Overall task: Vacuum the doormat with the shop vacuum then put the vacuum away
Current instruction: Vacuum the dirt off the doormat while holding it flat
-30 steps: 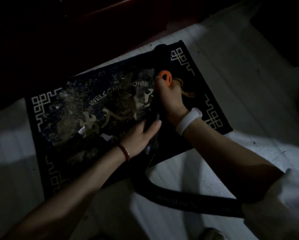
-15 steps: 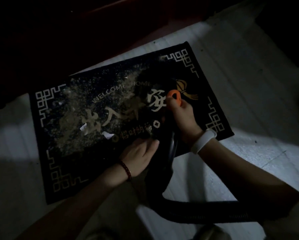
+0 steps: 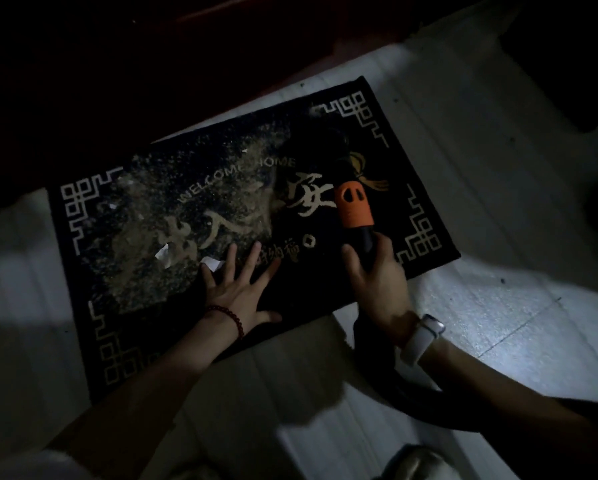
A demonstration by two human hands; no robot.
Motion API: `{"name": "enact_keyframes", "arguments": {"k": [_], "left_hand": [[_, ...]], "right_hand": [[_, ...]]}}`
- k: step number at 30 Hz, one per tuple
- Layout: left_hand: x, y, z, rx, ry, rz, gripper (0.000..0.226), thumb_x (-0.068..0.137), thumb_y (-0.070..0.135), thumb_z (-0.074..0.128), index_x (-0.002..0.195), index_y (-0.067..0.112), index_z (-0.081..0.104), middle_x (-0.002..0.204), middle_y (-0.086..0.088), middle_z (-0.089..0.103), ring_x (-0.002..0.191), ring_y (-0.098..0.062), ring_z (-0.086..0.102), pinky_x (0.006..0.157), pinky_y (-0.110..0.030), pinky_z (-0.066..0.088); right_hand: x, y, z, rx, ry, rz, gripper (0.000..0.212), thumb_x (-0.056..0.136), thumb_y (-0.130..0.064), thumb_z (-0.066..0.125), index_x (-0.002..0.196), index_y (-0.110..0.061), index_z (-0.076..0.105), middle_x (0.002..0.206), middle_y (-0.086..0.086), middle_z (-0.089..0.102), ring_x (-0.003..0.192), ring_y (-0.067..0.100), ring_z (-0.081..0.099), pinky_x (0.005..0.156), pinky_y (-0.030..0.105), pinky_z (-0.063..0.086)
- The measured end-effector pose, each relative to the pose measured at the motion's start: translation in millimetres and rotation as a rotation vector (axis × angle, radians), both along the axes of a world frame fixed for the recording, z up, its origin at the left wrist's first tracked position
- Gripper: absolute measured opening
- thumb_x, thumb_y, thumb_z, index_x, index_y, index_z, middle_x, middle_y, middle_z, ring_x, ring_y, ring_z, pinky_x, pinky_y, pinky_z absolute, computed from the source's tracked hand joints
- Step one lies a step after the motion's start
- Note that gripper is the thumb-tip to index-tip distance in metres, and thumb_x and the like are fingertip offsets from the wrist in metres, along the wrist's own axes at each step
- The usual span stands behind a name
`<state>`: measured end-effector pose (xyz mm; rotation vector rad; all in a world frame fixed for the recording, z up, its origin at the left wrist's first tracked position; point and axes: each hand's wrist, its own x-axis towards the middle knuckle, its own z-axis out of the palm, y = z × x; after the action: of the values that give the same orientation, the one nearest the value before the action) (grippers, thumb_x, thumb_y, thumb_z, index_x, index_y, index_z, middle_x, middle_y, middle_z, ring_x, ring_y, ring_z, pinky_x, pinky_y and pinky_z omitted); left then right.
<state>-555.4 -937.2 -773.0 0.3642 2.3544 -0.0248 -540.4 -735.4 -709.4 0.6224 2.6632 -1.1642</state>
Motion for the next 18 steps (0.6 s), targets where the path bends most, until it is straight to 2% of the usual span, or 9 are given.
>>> {"name": "enact_keyframes", "arguments": {"k": [2,3,6,8,11,13,15,18], "left_hand": [[-2.7,2.7,-0.1,0.003,0.004,0.015,0.094,0.078,0.069,0.048,0.143,0.042,-0.015,0.149,0.004,-0.035,0.137,-0.033,-0.031,0.106,-0.070,0.001],[-4.8,4.3,0.1,0.005,0.006,0.022,0.094,0.079,0.069,0.048,0.143,0.042,-0.016,0.150,0.004,-0.035,0.137,-0.033,-0.030,0.106,-0.070,0.000],[-8.8,9.2,0.2,-0.004,0.009,0.036,0.094,0.079,0.069,0.047,0.141,0.043,-0.020,0.150,0.004,-0.034,0.138,-0.033,-0.029,0.106,-0.070,0.001],[-10.4,10.7,0.1,-0.014,0.011,0.037,0.094,0.079,0.069,0.046,0.140,0.044,-0.021,0.150,0.004,-0.034,0.138,-0.032,-0.029,0.107,-0.069,0.001],[-10.3,11.1,0.3,-0.015,0.004,0.045,0.094,0.077,0.072,0.044,0.140,0.045,-0.021,0.150,0.005,-0.033,0.139,-0.032,-0.028,0.107,-0.069,0.001],[-9.9,11.6,0.6,-0.025,0.010,0.040,0.095,0.077,0.072,0.045,0.140,0.045,-0.021,0.150,0.005,-0.033,0.139,-0.032,-0.027,0.107,-0.069,0.002],[-9.8,12.2,1.1,-0.035,0.015,0.034,0.095,0.077,0.072,0.045,0.140,0.045,-0.021,0.150,0.005,-0.034,0.139,-0.032,-0.028,0.107,-0.069,0.002],[-9.8,11.8,1.1,-0.035,0.003,0.038,0.096,0.077,0.072,0.045,0.140,0.044,-0.020,0.149,0.005,-0.036,0.138,-0.032,-0.029,0.107,-0.069,0.002]], "right_hand": [[-11.6,16.3,6.8,0.045,0.052,-0.032,0.048,0.093,-0.037,0.048,0.132,-0.011,0.038,0.096,0.007,0.061,0.073,0.020,0.060,0.052,0.019,0.040],[-20.5,25.4,8.8,0.063,0.064,-0.054,0.047,0.094,-0.037,0.047,0.130,-0.009,0.039,0.092,0.004,0.058,0.072,0.019,0.059,0.050,0.018,0.038],[-49.7,52.9,9.9,0.146,0.068,-0.157,0.044,0.094,-0.037,0.047,0.123,-0.004,0.045,0.097,0.009,0.057,0.089,0.029,0.058,0.061,0.024,0.031],[-66.0,65.9,10.1,0.145,0.069,-0.168,0.041,0.094,-0.037,0.048,0.115,-0.002,0.050,0.093,0.010,0.056,0.082,0.026,0.054,0.052,0.022,0.025],[-75.8,66.4,9.8,0.083,0.066,-0.095,0.038,0.092,-0.037,0.053,0.108,-0.003,0.055,0.085,0.005,0.054,0.075,0.021,0.053,0.040,0.017,0.030],[-68.4,56.6,6.5,0.028,0.042,-0.047,0.036,0.091,-0.036,0.055,0.108,-0.005,0.055,0.086,0.005,0.055,0.073,0.017,0.053,0.043,0.016,0.031],[-51.4,47.6,5.8,-0.041,0.006,0.039,0.029,0.090,-0.034,0.055,0.101,-0.007,0.055,0.076,0.003,0.057,0.066,0.018,0.056,0.048,0.019,0.037],[-29.1,42.7,13.3,-0.266,-0.106,0.114,0.021,0.090,-0.033,0.055,0.089,-0.012,0.053,0.054,-0.002,0.058,0.039,0.011,0.055,0.037,0.022,0.041]]}}
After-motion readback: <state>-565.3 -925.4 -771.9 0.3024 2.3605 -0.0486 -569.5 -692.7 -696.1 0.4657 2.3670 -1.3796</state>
